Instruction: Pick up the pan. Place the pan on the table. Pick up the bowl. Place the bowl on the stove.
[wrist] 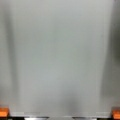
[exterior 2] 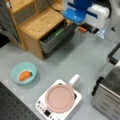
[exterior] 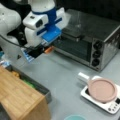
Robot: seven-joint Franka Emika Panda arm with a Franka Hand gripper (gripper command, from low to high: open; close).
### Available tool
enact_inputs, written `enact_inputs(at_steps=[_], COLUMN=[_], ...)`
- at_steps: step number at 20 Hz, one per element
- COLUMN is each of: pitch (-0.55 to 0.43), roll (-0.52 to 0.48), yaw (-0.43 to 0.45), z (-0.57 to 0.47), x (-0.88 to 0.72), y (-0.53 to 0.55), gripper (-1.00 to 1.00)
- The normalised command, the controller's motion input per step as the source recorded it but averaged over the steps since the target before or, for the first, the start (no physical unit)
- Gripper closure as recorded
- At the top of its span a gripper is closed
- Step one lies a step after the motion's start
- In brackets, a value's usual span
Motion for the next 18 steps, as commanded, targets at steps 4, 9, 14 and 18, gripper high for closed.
enact_inputs(at_steps=[4,9,14,18], pitch=[0.080,0.085,0.083,0.077], roll=[0.025,0.049,0.092,0.111], yaw=[0.118,0.082,0.035,-0.026], z=[0.01,0.04,0.08,0.06], x=[0.02,0.12,0.28,0.41], y=[0.01,0.08,0.20,0.26], gripper=[-1.00,-1.00,-1.00,-1.00])
